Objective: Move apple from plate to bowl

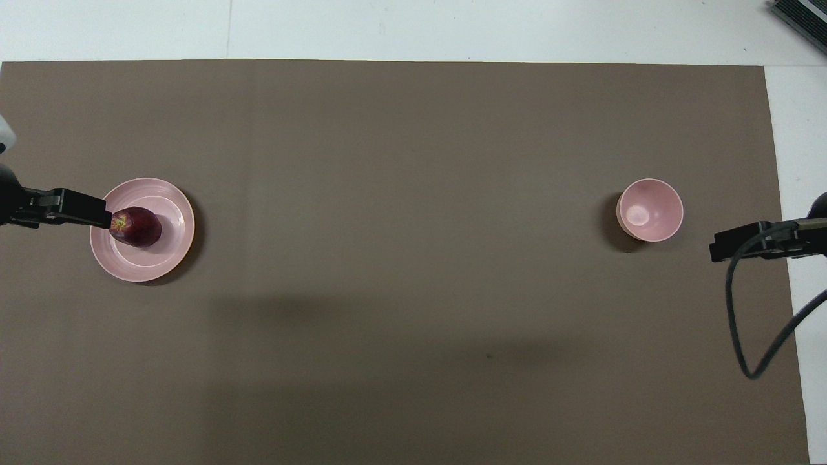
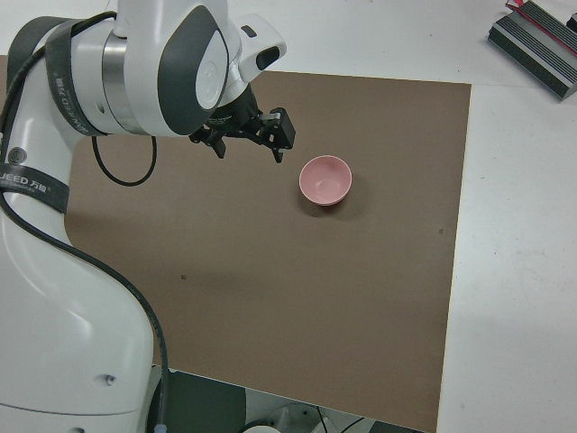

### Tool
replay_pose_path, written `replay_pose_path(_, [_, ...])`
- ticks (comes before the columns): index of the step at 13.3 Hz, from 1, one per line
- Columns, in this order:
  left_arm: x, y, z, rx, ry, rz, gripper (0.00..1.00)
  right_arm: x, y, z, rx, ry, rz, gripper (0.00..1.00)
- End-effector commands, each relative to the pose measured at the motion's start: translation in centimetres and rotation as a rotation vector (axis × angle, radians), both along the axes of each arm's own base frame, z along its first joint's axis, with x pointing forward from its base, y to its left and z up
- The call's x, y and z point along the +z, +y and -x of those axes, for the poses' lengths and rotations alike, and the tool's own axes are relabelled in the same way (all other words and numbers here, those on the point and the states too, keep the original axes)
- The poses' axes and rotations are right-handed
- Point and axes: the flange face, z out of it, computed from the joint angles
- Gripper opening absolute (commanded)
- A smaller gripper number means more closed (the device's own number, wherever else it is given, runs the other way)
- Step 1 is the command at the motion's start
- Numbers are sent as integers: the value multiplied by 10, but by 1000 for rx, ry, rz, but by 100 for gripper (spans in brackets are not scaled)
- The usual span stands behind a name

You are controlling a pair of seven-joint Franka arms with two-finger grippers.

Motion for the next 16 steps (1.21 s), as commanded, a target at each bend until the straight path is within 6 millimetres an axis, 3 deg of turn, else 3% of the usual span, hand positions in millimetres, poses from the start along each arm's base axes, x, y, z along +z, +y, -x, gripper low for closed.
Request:
replay_pose_path(1, [-4,-3,5,-14,-2,6,100,2,-4,7,-23,-16,-22,100])
replay_pose_path(4, [-4,-4,5,-17,-4,6,100,24,-4,4,-10,-59,-23,100])
replay_pose_path(6, [-5,-4,5,-17,-4,6,100,27,-11,6,-22,-60,-22,100])
replay_pose_path(7, [-14,-4,4,-12,7,6,100,22,-14,9,-30,-50,-24,100])
replay_pose_path(9, [-41,-4,-12,-12,-73,8,100,9,-13,6,-35,-30,-26,100])
replay_pose_path(12, [-83,-20,-34,-25,-58,6,100,-26,-11,4,-32,-7,-28,100])
replay_pose_path(14, [-115,-33,-54,-45,-89,6,100,-28,-9,6,-31,-10,-28,100])
replay_pose_path(16, [-157,-34,-73,-51,-96,3,100,-31,-9,5,-32,-4,-28,100])
